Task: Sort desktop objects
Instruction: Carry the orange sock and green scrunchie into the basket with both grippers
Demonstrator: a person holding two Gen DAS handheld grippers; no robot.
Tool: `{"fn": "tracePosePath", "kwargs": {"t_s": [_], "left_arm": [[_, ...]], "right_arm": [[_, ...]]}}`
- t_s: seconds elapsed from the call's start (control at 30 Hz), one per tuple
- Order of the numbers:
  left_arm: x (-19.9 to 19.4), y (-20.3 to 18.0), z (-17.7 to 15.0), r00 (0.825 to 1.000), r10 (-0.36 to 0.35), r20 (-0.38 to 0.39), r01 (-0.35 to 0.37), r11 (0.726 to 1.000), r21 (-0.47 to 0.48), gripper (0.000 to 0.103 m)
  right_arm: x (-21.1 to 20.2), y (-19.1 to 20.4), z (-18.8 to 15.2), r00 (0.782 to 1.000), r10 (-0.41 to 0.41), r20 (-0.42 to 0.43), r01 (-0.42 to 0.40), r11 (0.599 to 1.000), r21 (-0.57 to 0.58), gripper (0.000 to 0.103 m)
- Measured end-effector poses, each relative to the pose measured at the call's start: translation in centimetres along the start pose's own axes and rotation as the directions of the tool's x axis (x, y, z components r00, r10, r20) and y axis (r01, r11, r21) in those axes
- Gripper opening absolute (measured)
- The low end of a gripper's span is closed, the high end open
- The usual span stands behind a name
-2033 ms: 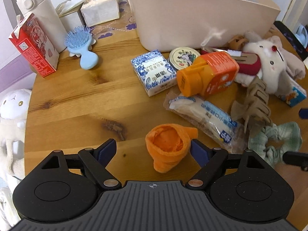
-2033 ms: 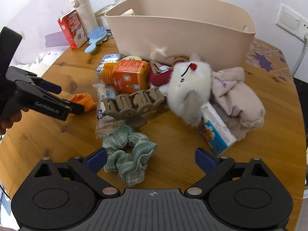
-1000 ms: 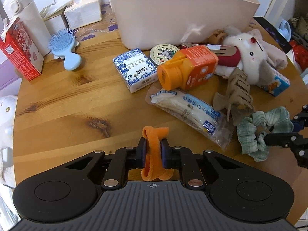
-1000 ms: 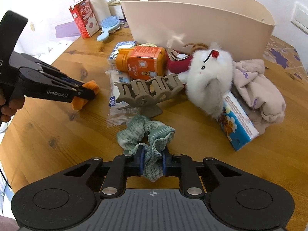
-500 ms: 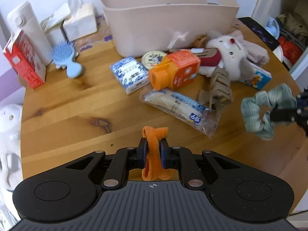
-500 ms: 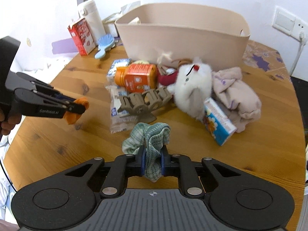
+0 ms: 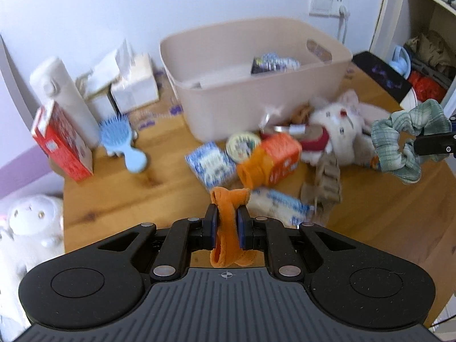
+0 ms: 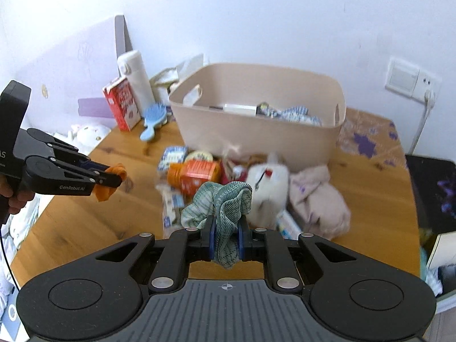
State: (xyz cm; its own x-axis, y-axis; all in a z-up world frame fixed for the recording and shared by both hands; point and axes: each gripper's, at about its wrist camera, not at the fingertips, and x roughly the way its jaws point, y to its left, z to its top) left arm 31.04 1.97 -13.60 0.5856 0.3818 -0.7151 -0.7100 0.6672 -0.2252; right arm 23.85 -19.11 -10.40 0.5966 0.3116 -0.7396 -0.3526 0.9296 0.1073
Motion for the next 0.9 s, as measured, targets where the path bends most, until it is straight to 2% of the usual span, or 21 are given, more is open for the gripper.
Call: {"fn": "tracePosePath", "kwargs": {"t_s": [0.33, 0.67, 0.9], "left_arm": [[-1.4, 0.4, 5.2, 0.994, 0.014, 0.112, -0.014, 1.0, 0.004, 0.014], [0.0, 0.4, 10.7, 0.983, 0.049, 0.175, -0.049, 0.999, -0.006, 0.014], [1.8, 0.2, 14.5, 0.977, 0.083, 0.197, -0.082, 0.997, -0.011, 0.014]], "right_arm": [[-0.9, -1.9, 4.1, 0.994, -0.059, 0.089, 0.061, 0.998, -0.02, 0.014], [0.0, -5.0, 8.4, 0.985, -0.097, 0.144, 0.106, 0.993, -0.052, 0.014], [1.5, -6.4, 11.8, 0.98, -0.095, 0.177, 0.113, 0.989, -0.094, 0.014]]}}
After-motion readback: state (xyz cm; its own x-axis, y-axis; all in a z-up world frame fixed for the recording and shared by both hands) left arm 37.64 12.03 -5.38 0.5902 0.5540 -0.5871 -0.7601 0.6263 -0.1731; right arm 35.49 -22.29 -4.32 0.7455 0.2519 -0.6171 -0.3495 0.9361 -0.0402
